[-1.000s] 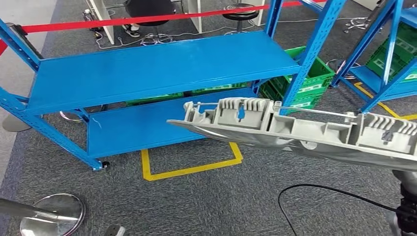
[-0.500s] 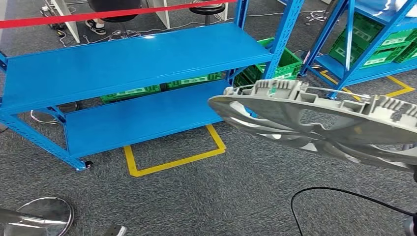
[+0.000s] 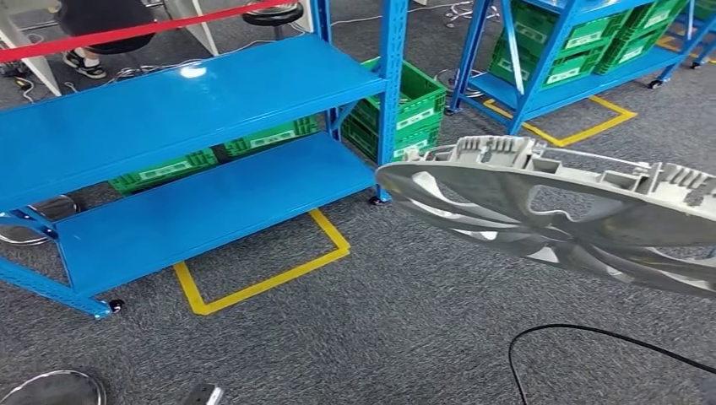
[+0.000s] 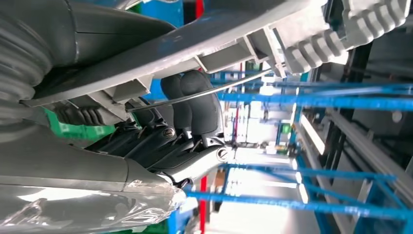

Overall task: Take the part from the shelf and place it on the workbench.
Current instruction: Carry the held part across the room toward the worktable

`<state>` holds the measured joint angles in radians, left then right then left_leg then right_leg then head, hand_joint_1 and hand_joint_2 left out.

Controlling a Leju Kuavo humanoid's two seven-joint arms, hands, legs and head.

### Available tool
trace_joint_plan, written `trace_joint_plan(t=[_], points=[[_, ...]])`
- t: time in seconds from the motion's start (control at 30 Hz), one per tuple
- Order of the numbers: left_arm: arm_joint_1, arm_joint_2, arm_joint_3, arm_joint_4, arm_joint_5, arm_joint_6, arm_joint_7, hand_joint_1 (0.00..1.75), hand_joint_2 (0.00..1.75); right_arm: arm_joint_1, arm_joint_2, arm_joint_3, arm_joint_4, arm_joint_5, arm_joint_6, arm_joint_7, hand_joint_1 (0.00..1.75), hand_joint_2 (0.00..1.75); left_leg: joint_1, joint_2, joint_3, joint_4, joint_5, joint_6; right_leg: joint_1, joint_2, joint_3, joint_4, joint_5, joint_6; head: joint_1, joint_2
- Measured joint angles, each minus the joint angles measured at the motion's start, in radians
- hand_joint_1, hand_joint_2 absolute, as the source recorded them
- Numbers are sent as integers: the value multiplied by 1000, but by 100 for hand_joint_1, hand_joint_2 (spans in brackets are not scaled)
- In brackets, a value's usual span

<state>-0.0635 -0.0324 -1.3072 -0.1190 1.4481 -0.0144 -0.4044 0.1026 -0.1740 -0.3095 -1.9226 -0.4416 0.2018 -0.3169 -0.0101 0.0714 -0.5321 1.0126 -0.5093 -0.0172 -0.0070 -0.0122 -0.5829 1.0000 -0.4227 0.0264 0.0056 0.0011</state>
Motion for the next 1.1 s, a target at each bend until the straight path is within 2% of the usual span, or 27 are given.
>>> trace_joint_plan(t=[0.07,0.1,0.13,0.17,0.2,0.23,0.27,0.3,0.33,0.37,0.43,0.47,0.5,0.57,0.6,0.63,0.67,0.7,0.73,0.8,0.83,0.87,0.93,0.97,1.03,1.07,1.1], points=[[0,0,-3,0,0,0,0,0,175,0,0,0,0,0,0,0,175,175,2,-52,-57,124,-69,-5,-3,21,-7,-1,5,-8,-2,0],[2,0,-4,0,0,0,0,0,175,0,0,0,0,0,0,0,175,175,3,-61,-92,197,-99,-6,-3,33,-10,-1,7,-10,-2,0],[3,0,-5,0,0,0,0,0,175,0,0,0,0,0,0,0,175,175,3,-64,-117,247,-112,-5,-3,46,-12,-1,8,-11,-2,0],[4,-1,-6,0,0,0,0,0,175,1,0,0,0,0,0,0,175,175,3,-66,-125,261,-102,-4,-3,61,-14,-1,10,-10,-2,0],[5,0,-6,0,0,0,0,0,175,2,0,0,0,0,-1,0,175,175,4,-69,-114,235,-74,-3,-4,76,-14,0,11,-9,-2,0],[5,0,-6,0,0,1,0,0,175,2,0,0,0,0,-3,1,175,175,6,-78,-88,176,-33,-2,-5,91,-14,0,13,-7,-2,0],[5,0,-6,0,1,2,0,0,175,2,0,-1,0,-1,-5,1,175,175,9,-103,-57,106,6,-1,-5,105,-15,1,14,-3,-2,0],[4,0,-6,0,3,3,0,0,175,3,0,-3,0,-5,-9,2,175,175,15,-128,-29,42,29,0,-5,120,-20,4,16,1,-2,0],[4,0,-6,0,5,4,-1,0,175,4,0,-7,1,-11,-12,3,175,175,18,-148,-13,1,40,1,-5,132,-27,7,19,7,-1,0],[4,0,-6,0,9,5,-1,0,175,6,0,-13,1,-19,-15,4,175,175,20,-159,-8,-17,40,2,-6,145,-36,8,23,14,-1,0],[4,1,-6,0,16,6,-3,0,175,14,-1,-32,2,-39,-18,7,175,175,20,-139,-10,-21,40,12,-10,165,-49,6,31,29,-1,0],[3,2,-6,0,18,6,-3,0,175,18,-3,-44,2,-48,-19,10,175,175,20,-126,-11,-23,42,19,-9,151,-55,12,27,34,1,0],[3,3,-6,0,20,6,-3,0,175,19,-5,-56,3,-58,-19,14,175,175,20,-113,-10,-25,45,25,-6,122,-69,36,12,39,6,0],[3,4,-6,0,19,7,-3,0,175,14,-7,-78,5,-79,-18,26,175,175,17,-86,-10,-26,46,33,-2,47,-120,147,-48,47,13,0],[4,4,-6,0,18,10,-2,0,175,11,-8,-87,8,-89,-18,32,175,175,14,-71,-10,-26,45,34,-3,29,-152,219,-79,50,15,0],[6,4,-6,0,18,15,-1,0,175,10,-8,-96,12,-97,-18,37,175,175,13,-55,-10,-26,44,35,-3,21,-176,276,-99,51,15,0],[6,6,-6,0,18,20,0,0,175,9,-8,-105,17,-102,-19,41,175,175,12,-39,-10,-26,44,36,-3,18,-184,299,-101,51,15,0],[6,6,-6,0,19,24,4,0,175,8,-8,-115,22,-104,-20,44,175,175,11,-25,-9,-26,43,36,-3,15,-171,281,-85,50,15,0],[5,7,-6,0,20,28,9,0,175,6,-9,-126,27,-102,-24,45,175,175,10,-12,-7,-26,41,36,-3,8,-137,224,-57,48,15,0],[3,9,-6,0,23,32,20,0,175,-2,-10,-146,33,-80,-49,44,175,175,6,10,-2,-25,36,30,3,-37,-54,80,-9,41,14,0],[2,11,-6,1,23,33,23,0,175,-5,-10,-153,35,-67,-69,44,175,175,2,19,1,-25,34,26,7,-53,-29,35,1,34,14,0],[2,12,-6,1,24,35,24,0,175,-7,-9,-158,36,-57,-87,45,175,175,-1,28,2,-24,32,22,10,-61,-19,15,3,26,13,0],[1,14,-6,1,28,39,25,0,175,-6,-8,-165,36,-57,-107,52,175,175,-3,48,3,-25,31,15,12,-38,-25,15,7,13,12,0],[1,14,-6,1,30,41,27,0,175,-5,-8,-169,36,-62,-110,56,175,175,-1,41,1,-21,25,10,11,-26,-28,13,10,7,12,0],[-1,14,-6,1,31,44,32,0,175,-9,-9,-174,38,-77,-110,64,175,175,2,-8,-23,35,-16,2,5,-2,-30,8,16,-3,11,0],[0,14,-6,1,31,45,33,0,175,-12,-9,-175,39,-85,-109,67,175,175,3,-40,-51,96,-51,0,3,11,-31,6,18,-7,10,0],[1,14,-6,1,31,45,33,0,175,-15,-9,-176,41,-92,-107,70,175,175,3,-58,-85,169,-85,0,2,24,-32,6,20,-9,10,0]])
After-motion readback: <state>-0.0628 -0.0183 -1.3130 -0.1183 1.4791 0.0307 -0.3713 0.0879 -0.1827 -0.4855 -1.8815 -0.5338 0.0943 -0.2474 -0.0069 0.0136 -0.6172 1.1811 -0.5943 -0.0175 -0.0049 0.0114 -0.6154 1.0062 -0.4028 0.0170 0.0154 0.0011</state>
